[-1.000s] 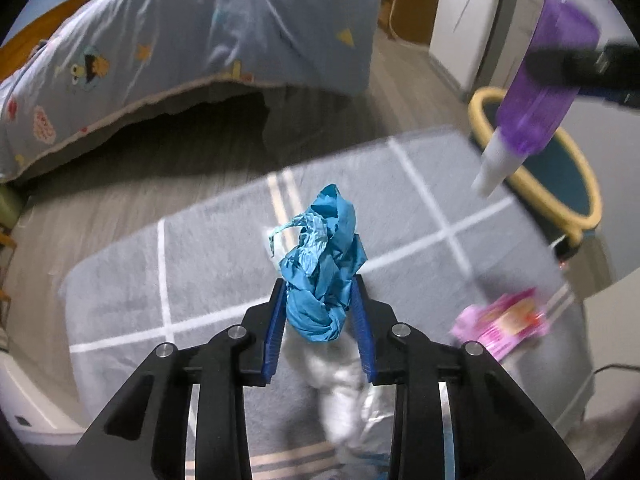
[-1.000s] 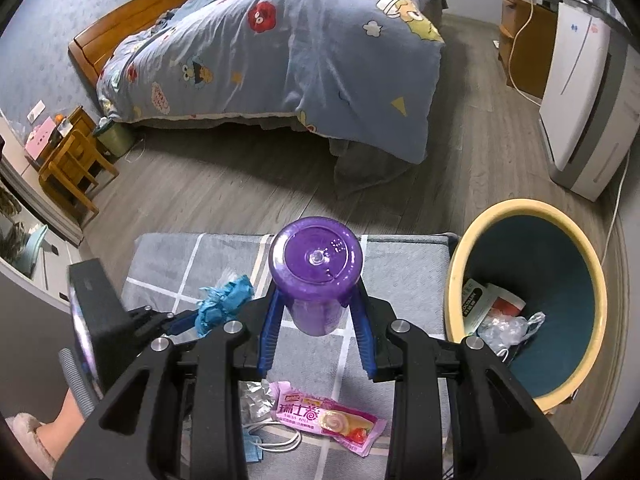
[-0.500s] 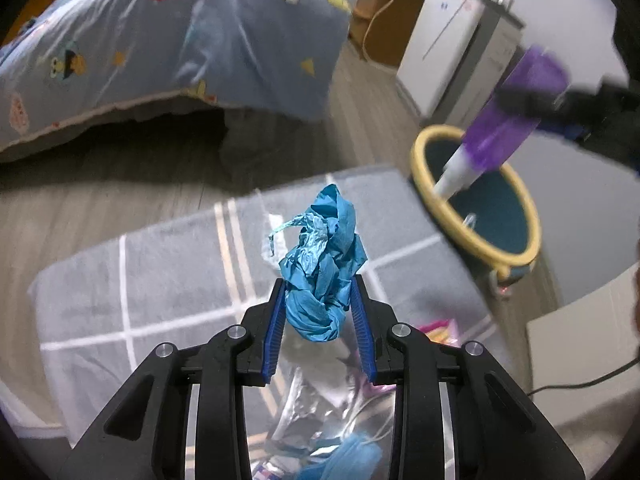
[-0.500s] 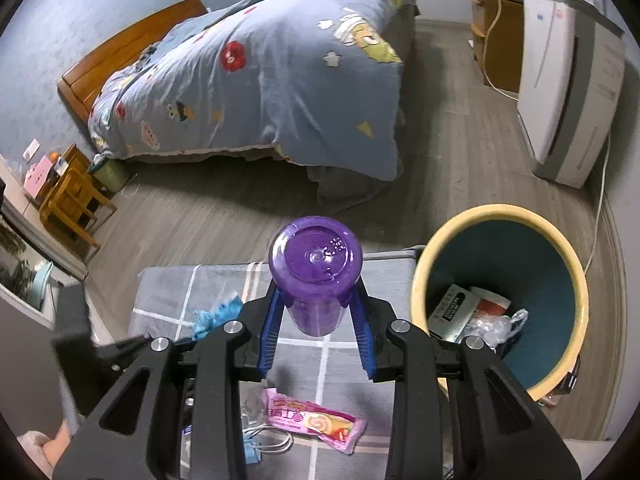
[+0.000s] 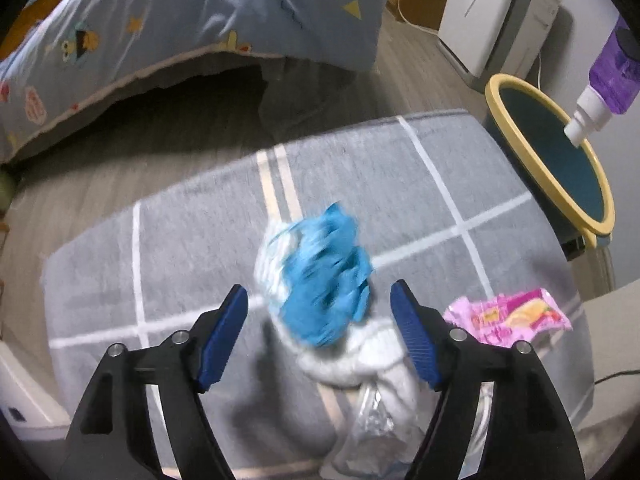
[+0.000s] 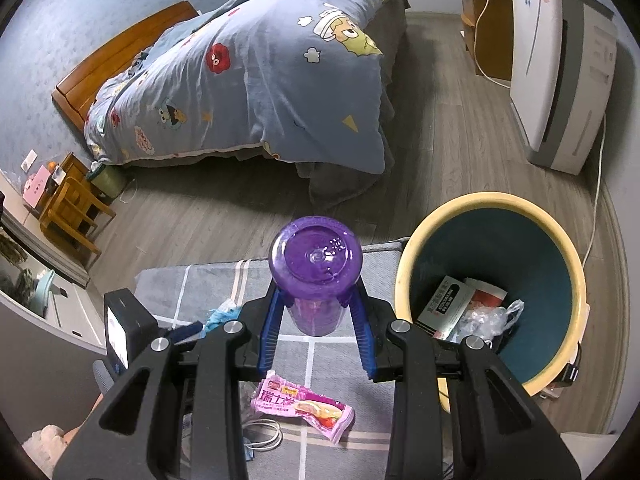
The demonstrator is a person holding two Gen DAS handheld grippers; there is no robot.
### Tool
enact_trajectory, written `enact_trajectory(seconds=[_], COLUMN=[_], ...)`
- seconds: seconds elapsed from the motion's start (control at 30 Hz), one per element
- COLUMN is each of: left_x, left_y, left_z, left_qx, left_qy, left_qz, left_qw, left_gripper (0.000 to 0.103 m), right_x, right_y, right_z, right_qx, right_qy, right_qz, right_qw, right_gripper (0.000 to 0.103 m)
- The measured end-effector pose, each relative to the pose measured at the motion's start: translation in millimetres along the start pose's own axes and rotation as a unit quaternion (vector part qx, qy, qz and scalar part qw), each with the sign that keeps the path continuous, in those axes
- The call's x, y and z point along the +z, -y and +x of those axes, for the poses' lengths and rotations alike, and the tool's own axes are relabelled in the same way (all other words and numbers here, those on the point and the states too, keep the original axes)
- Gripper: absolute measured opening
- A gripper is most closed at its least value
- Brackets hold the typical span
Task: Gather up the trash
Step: 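Carry the purple bottle and blue glove over the bin and open both grippers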
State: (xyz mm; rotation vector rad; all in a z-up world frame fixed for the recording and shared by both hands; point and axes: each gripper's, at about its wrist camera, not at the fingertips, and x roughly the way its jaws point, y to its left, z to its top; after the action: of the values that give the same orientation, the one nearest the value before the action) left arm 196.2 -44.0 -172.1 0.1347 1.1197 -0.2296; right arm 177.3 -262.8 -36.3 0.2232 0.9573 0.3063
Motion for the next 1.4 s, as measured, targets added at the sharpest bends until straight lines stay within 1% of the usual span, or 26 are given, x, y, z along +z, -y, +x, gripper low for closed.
enact_trajectory(seconds=[0.13,0.17,0.23,0.27,0.3,0.37,0.43,0.57,0.67,0.73,0.83,0.97,1.17,1.27,1.4], left_x=[11,12,12,12,11,11,12,18,27,35,44,51,61,65,71], left_y=[8,10,12,12,12,10,7,6,13,26,49,80,133,166,198], left_z=[-2,-1,7,8,11,13,8,-12,-35,-53,-71,-81,-81,-72,-57], left_qx=[0.006,0.008,0.03,0.035,0.038,0.033,0.027,0.001,-0.024,-0.034,-0.049,-0.064,-0.096,-0.097,-0.092], left_qy=[0.022,0.022,0.006,0.002,-0.001,-0.004,0.006,0.036,0.064,0.084,0.102,0.109,0.101,0.093,0.084], left_qz=[0.013,0.017,0.025,0.026,0.03,0.036,0.034,0.026,0.016,0.023,0.038,0.057,0.092,0.129,0.162], left_qw=[0.9997,0.9996,0.9992,0.9991,0.9988,0.9988,0.999,0.999,0.9976,0.9957,0.9928,0.9903,0.9859,0.9825,0.9789], left_gripper=[0.075,0.075,0.075,0.075,0.073,0.043,0.041,0.041,0.041,0.041,0.041,0.041,0.041,0.041,0.041], right_x=[0,-1,-1,-1,0,-1,0,1,2,3,7,10,12,8,-2], right_y=[0,0,1,2,3,5,6,7,9,12,22,46,105,131,160], right_z=[1,0,1,1,1,1,0,-3,-7,-12,-21,-33,-44,-42,-29], right_qx=[0.002,0.002,0.002,0.002,0.002,0.001,0.002,0.004,0.005,0.002,-0.009,-0.044,-0.094,-0.12,-0.128], right_qy=[-0.001,-0.002,-0.003,-0.003,-0.003,-0.003,-0.002,0.002,0.008,0.015,0.026,0.036,0.039,0.03,0.005], right_qz=[-0.001,-0.002,-0.003,-0.002,-0.002,0.0,0.001,0.003,0.007,0.01,0.016,0.021,0.053,0.07,0.103], right_qw=[1.0,1.0,1.0,1.0,1.0,1.0,1.0,1.0,1.0,1.0,0.999,0.998,0.993,0.99,0.986], right_gripper=[0.032,0.032,0.032,0.032,0.032,0.032,0.032,0.032,0.032,0.032,0.032,0.032,0.032,0.032,0.032])
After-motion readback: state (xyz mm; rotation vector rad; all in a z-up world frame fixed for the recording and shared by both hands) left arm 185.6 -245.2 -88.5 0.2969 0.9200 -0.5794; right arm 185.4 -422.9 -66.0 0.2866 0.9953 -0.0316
